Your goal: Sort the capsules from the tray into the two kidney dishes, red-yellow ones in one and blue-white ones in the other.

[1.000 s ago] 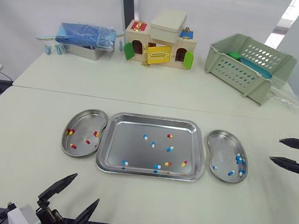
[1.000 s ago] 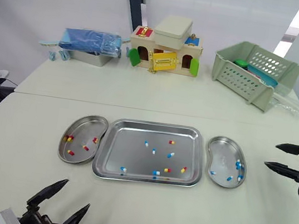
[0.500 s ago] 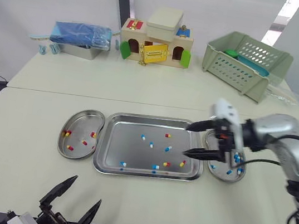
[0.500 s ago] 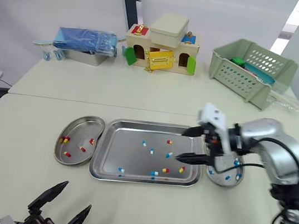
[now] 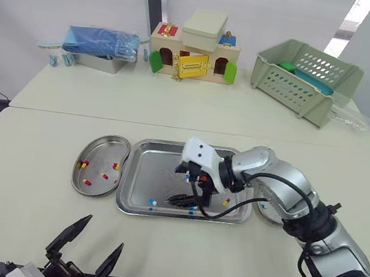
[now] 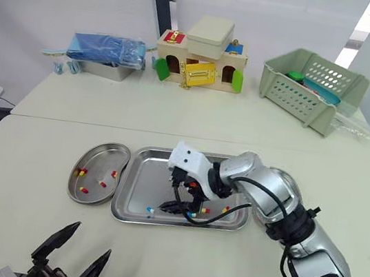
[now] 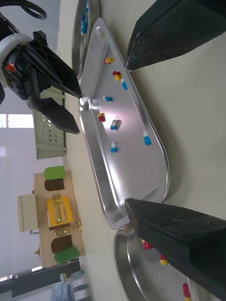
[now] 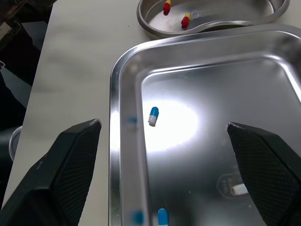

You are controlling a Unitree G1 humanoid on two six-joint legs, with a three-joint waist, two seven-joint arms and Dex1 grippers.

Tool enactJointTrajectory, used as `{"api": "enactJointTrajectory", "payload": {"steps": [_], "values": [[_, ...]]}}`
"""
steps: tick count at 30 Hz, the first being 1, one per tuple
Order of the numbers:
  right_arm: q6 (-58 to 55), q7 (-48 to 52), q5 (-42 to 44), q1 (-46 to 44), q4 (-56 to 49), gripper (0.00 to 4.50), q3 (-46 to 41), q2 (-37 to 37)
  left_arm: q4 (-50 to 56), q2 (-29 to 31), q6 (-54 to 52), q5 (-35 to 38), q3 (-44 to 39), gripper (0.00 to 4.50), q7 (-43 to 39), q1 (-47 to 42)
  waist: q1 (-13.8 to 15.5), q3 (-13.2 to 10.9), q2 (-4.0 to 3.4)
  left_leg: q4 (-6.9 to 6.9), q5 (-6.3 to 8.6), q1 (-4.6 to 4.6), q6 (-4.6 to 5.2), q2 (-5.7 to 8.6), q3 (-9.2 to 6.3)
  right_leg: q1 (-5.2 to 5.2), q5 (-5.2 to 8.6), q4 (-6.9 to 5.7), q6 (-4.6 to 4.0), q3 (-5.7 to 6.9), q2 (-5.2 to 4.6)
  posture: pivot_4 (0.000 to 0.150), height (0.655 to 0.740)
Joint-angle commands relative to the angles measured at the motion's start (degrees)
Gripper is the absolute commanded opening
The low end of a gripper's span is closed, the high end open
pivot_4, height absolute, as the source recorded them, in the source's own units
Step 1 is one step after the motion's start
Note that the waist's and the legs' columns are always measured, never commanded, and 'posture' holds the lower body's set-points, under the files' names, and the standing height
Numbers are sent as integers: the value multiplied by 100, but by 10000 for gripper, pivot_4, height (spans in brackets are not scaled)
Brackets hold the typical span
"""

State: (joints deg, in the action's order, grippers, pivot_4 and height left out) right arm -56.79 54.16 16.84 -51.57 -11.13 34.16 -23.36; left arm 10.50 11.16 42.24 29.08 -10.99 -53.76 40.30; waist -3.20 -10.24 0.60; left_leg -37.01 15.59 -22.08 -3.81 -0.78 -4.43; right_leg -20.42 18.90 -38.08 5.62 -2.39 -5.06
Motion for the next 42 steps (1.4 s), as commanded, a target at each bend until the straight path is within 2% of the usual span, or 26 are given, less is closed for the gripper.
{"api": "enactJointTrajectory", "payload": {"steps": [1,5,8,11,16,17,19,21,35,42], "values": [[40,-216,-253,-222,85,45000,190,237,150,-5,155,60,108,44691,69,169,-12,0,0,0,0,0,0,0,0,-1,0,-1,0,0,0,1500,7400],[157,-347,-486,-318,299,45000,432,542,164,67,169,32,126,44691,126,239,-14,1,1,1,0,0,0,0,-3,-5,0,-2,-1,0,2,1500,7400],[254,-322,-607,-310,380,38846,574,653,196,93,136,17,124,45000,186,264,-8,1,2,1,0,0,0,0,-3,-6,0,-2,-1,1,2,1500,7400],[344,-338,-728,-308,531,29025,689,768,218,129,123,5,124,45000,254,270,-8,1,3,1,0,0,0,0,-4,-5,0,-4,-1,1,2,1500,7400],[605,-401,-999,-298,908,29025,831,1013,271,203,101,-32,141,45000,350,297,-12,2,3,1,0,0,0,-1,-5,-8,0,-6,-1,1,4,1500,7400],[659,-393,-1045,-290,949,25777,848,1040,274,216,106,-34,149,45000,370,308,-12,2,3,1,0,0,0,-1,-5,-8,0,-5,-1,2,4,1500,7400],[714,-385,-1104,-281,1027,23029,868,1096,280,233,114,-35,156,45000,402,323,-12,2,3,1,0,0,0,-1,-5,-8,0,-5,-1,1,4,1500,7400],[732,-355,-1150,-282,1092,18184,884,1141,283,247,129,-45,160,45000,428,333,-12,2,3,2,0,0,0,-1,-6,-9,0,-6,-1,2,4,1500,7400],[844,-268,-1330,-195,1304,18184,998,1384,310,297,187,-143,200,45000,568,397,-12,2,3,3,0,0,0,-1,-6,-10,0,-5,-2,2,5,1500,7400],[1154,-159,-1673,-157,1450,18184,1332,1305,324,268,215,-224,208,45000,667,397,-11,2,3,3,0,0,0,-1,-6,-10,0,-5,-2,2,5,1500,7400]]}}
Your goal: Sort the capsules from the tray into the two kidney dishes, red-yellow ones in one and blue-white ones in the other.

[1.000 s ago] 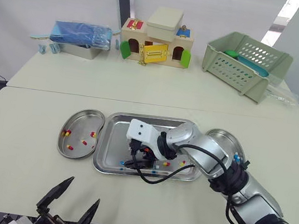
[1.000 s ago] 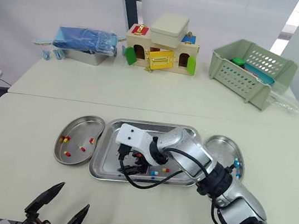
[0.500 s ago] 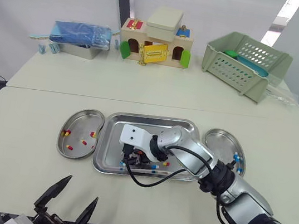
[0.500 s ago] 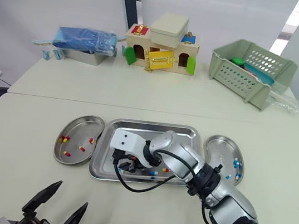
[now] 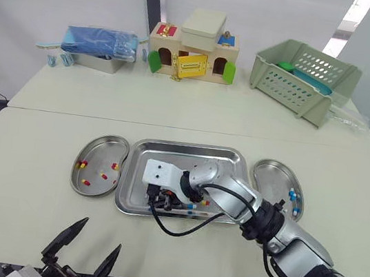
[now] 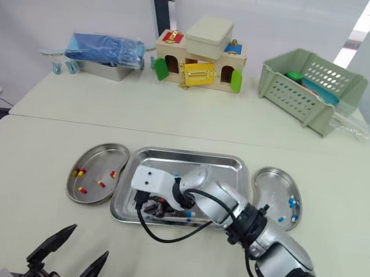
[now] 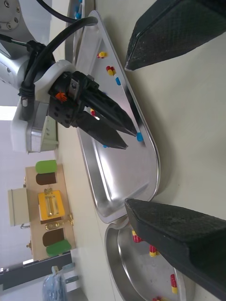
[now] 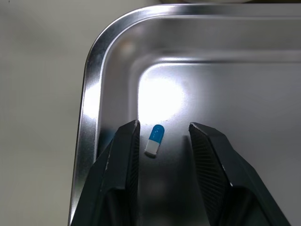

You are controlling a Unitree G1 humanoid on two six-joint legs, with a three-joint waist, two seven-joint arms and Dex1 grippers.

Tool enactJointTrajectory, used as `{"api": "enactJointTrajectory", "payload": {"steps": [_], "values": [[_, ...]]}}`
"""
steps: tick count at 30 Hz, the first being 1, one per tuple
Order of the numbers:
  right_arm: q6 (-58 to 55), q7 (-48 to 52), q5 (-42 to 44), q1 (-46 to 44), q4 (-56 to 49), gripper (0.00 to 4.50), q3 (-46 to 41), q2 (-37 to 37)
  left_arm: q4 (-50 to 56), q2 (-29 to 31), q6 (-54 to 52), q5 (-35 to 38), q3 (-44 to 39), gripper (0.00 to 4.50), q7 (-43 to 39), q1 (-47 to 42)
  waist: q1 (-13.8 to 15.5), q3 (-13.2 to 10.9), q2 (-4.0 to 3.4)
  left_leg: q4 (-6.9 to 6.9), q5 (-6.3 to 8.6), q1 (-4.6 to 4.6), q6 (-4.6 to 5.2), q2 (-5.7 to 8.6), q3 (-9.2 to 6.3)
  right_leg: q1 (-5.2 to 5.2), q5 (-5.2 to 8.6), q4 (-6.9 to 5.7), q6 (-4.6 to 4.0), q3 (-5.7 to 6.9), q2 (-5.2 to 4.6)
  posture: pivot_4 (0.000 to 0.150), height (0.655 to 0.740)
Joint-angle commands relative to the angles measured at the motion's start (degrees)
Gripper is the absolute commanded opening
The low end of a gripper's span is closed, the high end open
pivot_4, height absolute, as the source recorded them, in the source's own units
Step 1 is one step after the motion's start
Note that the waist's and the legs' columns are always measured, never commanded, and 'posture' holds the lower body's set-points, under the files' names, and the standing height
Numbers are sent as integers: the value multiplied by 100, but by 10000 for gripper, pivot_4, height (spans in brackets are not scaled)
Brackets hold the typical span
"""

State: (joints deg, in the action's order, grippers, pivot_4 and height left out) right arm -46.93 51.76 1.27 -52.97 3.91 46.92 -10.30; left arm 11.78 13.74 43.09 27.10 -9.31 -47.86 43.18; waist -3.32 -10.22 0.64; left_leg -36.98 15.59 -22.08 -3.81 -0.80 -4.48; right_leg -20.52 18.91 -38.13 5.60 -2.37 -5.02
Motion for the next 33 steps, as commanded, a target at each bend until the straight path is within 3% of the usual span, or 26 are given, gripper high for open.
{"api": "enactJointTrajectory", "payload": {"steps": [1,10,18,28,33], "values": [[171,109,-129,-10,-55,18184,56,1,196,8,131,-32,44,45000,85,115,1,0,0,0,0,0,0,0,0,0,0,0,0,0,0,1500,7400],[311,156,-399,40,101,18184,113,26,187,32,147,-47,50,45000,150,128,0,0,1,0,0,0,0,0,0,0,0,0,0,0,0,1500,7400],[327,224,-491,106,81,364,54,24,186,58,127,-45,23,45000,159,101,0,1,1,0,0,1,0,0,0,0,0,0,0,0,0,1500,7400],[368,311,-364,178,-35,364,-214,80,205,139,72,-35,23,45000,149,71,1,1,1,1,0,1,0,0,0,1,0,1,0,0,0,1500,7400],[544,714,446,752,-1129,364,-1499,-690,389,571,-26,103,185,45000,-205,-74,71,-2,7,-2,0,-7,0,0,-4,2,0,3,0,6,-1,1500,7400]]}}
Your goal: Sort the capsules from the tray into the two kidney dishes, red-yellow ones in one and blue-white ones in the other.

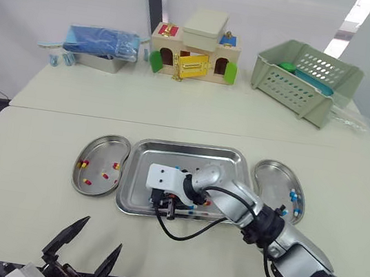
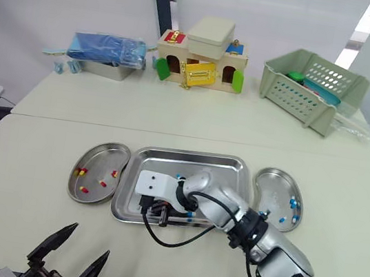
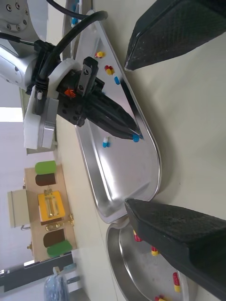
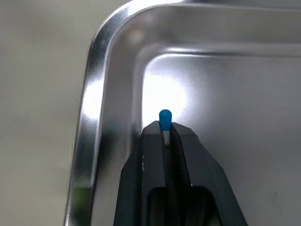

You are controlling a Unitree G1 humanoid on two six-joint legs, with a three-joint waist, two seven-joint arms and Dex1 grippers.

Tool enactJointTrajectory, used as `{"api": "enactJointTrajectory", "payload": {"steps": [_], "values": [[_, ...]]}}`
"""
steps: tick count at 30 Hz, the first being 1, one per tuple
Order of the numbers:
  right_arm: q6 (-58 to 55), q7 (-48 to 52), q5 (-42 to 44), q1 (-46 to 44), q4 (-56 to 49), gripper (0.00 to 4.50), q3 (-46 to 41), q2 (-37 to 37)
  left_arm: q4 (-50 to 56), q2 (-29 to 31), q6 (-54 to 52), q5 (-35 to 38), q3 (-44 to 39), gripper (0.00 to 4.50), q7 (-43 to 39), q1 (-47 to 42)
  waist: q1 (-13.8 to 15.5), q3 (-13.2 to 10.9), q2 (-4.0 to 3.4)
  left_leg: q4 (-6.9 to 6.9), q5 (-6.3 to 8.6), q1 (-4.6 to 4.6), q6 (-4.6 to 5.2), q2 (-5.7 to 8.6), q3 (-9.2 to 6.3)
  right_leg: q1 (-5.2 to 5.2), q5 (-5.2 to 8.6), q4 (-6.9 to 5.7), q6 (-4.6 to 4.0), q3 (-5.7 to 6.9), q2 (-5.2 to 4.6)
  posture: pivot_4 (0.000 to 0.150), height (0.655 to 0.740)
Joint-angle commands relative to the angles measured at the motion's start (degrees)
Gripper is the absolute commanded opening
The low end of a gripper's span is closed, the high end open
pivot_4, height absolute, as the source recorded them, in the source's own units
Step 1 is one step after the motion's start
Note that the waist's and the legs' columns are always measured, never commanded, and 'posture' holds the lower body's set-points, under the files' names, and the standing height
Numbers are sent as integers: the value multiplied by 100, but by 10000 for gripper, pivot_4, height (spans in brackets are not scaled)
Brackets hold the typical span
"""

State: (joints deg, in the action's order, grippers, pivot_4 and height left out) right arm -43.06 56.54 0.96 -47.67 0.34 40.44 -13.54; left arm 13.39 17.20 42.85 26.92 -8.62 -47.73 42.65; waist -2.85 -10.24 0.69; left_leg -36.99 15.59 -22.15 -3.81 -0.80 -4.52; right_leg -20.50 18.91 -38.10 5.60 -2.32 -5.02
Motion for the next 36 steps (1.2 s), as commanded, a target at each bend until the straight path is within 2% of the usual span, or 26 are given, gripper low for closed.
{"api": "enactJointTrajectory", "payload": {"steps": [1,8,11,14,18,23,30,31,36], "values": [[220,337,667,422,-1042,364,-1123,-586,249,321,-23,161,171,45000,-308,-65,49,0,3,0,0,-3,0,0,0,1,0,3,0,0,0,1500,7400],[108,998,1664,1767,-2233,364,-2851,-2539,158,897,-262,469,605,45000,-1016,-676,116,0,3,0,0,-2,0,0,-1,10,0,5,0,7,0,1500,7400],[33,1141,2005,2299,-2182,364,-3726,-3263,110,1081,-415,662,795,45000,-1390,-939,87,-1,2,0,0,0,1,0,3,13,0,5,0,2,0,1500,7400],[405,1164,1882,2775,-1787,364,-4209,-3838,51,1202,-506,814,905,45000,-1724,-1133,83,-1,2,1,1,12,1,0,4,23,0,7,0,1,2,1500,7400],[774,1000,1740,3121,-1330,364,-4475,-4122,25,1207,-600,970,923,45000,-1968,-1276,84,-1,3,1,1,17,2,-1,7,27,0,7,0,-1,2,1500,7400],[1216,706,1372,3208,-860,364,-4306,-4141,-2,1147,-691,1024,892,45000,-2109,-1337,93,-2,4,0,0,17,1,-1,7,28,0,7,0,-2,2,1500,7400],[1307,684,1297,3216,-654,364,-4201,-4177,-19,1066,-704,995,817,45000,-2146,-1301,96,-2,4,0,0,17,1,-1,7,30,0,8,0,-2,2,1500,7400],[1309,691,1301,3209,-645,6211,-4195,-4185,-22,1051,-700,990,806,45000,-2146,-1288,96,-2,4,0,0,17,1,-1,7,29,0,8,0,-2,2,1500,7400],[1309,719,1306,3134,-577,18211,-4178,-4189,-57,964,-691,956,734,45000,-2135,-1282,100,-2,5,0,0,17,1,-1,7,30,0,8,0,-2,2,1500,7400]]}}
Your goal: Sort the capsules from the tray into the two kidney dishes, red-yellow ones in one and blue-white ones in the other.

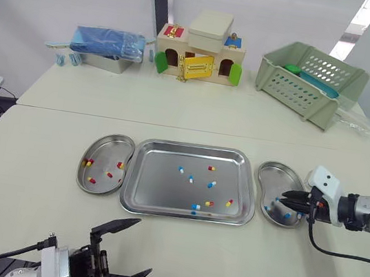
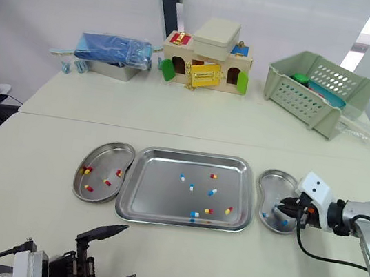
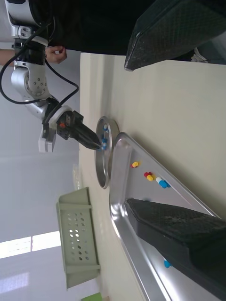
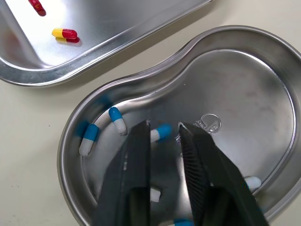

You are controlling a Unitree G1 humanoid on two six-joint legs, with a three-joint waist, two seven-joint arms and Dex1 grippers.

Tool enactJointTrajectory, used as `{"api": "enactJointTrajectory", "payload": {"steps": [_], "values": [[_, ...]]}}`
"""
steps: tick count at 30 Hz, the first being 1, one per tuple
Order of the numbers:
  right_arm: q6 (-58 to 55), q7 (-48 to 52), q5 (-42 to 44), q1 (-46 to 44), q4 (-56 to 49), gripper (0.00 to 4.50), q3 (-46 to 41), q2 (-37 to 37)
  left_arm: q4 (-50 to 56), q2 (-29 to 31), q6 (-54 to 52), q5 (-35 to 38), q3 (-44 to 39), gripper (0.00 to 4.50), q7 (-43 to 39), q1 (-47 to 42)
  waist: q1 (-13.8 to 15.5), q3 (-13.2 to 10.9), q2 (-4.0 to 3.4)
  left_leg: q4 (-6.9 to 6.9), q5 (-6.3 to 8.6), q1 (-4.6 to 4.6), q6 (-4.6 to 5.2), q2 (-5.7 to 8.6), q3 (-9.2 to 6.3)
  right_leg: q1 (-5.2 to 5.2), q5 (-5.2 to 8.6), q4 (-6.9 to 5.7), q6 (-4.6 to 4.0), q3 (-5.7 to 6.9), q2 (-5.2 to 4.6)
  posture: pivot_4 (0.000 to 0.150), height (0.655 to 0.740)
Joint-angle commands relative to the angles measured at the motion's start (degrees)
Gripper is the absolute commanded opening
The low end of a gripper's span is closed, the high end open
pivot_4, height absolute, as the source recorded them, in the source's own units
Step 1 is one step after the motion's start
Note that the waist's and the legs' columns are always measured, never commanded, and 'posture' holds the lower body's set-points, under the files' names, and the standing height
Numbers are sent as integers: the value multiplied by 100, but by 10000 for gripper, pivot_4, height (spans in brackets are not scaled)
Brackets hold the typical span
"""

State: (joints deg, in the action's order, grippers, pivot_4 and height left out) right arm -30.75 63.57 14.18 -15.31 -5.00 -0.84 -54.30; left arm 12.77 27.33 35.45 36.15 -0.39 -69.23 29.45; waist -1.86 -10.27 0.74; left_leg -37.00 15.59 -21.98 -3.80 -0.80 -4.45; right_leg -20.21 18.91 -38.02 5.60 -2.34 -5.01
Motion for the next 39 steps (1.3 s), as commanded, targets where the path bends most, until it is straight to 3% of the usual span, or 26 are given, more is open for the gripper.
{"api": "enactJointTrajectory", "payload": {"steps": [1,7,9,20,25,31,39], "values": [[83,25,-15,-110,-30,21170,-51,-119,-6,-59,48,31,-102,45000,16,34,1,0,0,0,0,0,0,0,0,0,0,0,0,0,0,1500,7400],[145,72,111,-57,13,37008,-235,-141,-89,-127,59,-27,-127,45000,54,-31,1,0,0,0,0,0,0,0,0,0,0,0,0,0,0,1500,7400],[167,94,202,-41,62,44262,-332,-141,-103,-123,56,-46,-151,45000,82,-68,1,0,0,0,0,0,0,0,0,0,0,0,0,1,0,1500,7400],[792,707,701,-74,706,44711,-905,-184,-184,-211,56,-130,-597,45000,491,68,2,-1,2,-1,0,1,0,0,0,2,0,1,0,1,0,1500,7400],[1591,1111,394,-477,2493,44711,-1040,-618,-52,-118,4,23,-1440,45000,845,610,-1,-2,2,-1,0,2,0,0,3,3,0,2,0,-1,-2,1500,7400],[2188,1247,43,-1143,4130,44711,-791,-615,-181,-109,38,83,-1960,45000,806,894,-13,-2,-1,-1,0,13,0,-1,9,10,-1,-1,-1,-4,-1,1500,7400],[2849,1410,-317,-1644,5001,44711,-519,-504,-212,-237,38,5,-2092,45000,862,928,-15,-3,-5,1,0,11,0,-1,14,6,-1,2,-1,-8,-2,1500,7400]]}}
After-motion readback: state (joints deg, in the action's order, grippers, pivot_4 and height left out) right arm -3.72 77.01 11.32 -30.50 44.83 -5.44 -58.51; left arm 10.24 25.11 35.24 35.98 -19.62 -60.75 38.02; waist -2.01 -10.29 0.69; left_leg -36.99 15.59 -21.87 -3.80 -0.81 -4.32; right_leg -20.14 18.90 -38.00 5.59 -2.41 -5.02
